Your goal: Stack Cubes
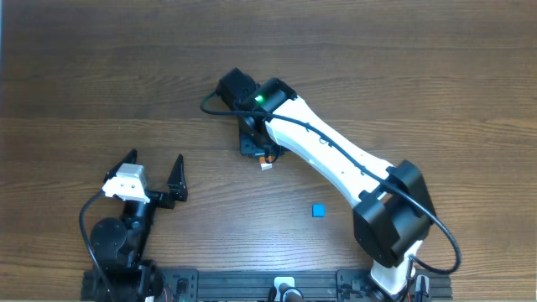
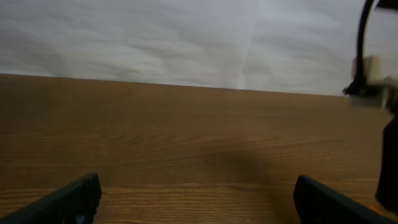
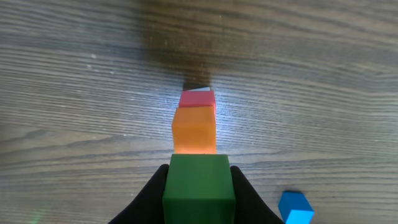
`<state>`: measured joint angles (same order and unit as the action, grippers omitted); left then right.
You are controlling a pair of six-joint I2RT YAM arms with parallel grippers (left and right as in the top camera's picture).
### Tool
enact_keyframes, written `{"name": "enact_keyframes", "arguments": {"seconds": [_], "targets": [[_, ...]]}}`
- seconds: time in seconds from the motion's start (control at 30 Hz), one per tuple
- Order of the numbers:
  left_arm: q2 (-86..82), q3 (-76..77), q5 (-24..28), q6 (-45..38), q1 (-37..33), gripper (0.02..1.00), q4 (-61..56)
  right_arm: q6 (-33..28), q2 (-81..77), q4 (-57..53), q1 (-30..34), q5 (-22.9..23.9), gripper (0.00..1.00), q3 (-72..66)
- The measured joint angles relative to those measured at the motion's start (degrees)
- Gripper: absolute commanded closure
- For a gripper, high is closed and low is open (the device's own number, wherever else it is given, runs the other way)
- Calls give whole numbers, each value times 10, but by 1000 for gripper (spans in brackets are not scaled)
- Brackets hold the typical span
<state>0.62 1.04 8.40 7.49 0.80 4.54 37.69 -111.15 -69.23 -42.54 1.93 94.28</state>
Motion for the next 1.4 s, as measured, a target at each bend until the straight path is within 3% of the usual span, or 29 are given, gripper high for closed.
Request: {"name": "enact_keyframes", "arguments": {"seconds": [0.6,1.4], "targets": [[0,0,0,0,0,18,0,11,-16,13,-2,-20,978,0],[0,0,0,0,0,20,0,16,-20,15,-2,11,987,0]]}}
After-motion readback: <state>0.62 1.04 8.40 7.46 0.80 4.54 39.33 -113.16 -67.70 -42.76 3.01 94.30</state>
